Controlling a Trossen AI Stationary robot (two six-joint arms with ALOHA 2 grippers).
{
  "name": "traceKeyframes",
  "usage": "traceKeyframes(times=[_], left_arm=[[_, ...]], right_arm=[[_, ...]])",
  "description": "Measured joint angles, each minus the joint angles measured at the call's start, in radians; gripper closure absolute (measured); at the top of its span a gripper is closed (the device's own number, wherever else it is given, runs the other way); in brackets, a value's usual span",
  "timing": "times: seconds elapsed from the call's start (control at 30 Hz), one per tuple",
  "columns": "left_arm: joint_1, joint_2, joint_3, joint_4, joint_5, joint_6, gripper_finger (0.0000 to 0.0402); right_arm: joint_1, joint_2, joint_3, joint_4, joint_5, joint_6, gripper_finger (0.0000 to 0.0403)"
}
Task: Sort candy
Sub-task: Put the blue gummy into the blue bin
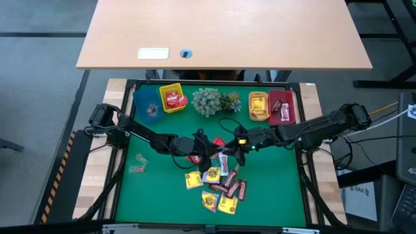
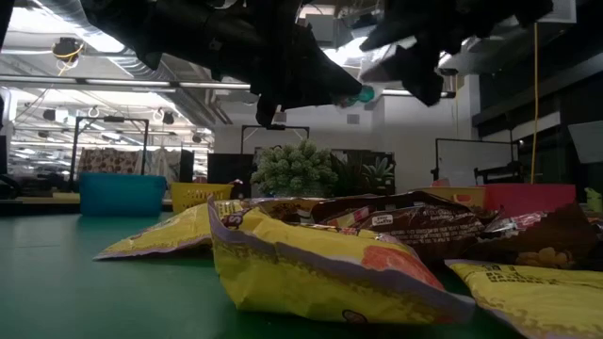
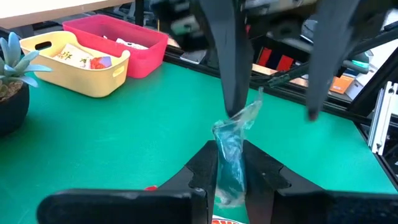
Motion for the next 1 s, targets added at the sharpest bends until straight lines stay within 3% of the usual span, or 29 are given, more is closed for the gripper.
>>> traceKeyframes(times=[0.27, 0.73, 1.0], left_arm=[[0.000, 0.000, 0.000, 0.001, 0.000, -0.002, 0.0351], [0.012, -0.017, -0.002, 0.009, 0.000, -0.003, 0.0351], [0.087, -0.138, -0.001, -0.100, 0.017, 0.000, 0.0351]], right_arm=[[0.000, -0.001, 0.169, -0.297, 0.000, 0.000, 0.0219], [0.000, -0.033, 0.324, -0.604, 0.002, 0.000, 0.0219], [0.000, -0.113, 0.360, -0.699, 0.004, 0.000, 0.0219]])
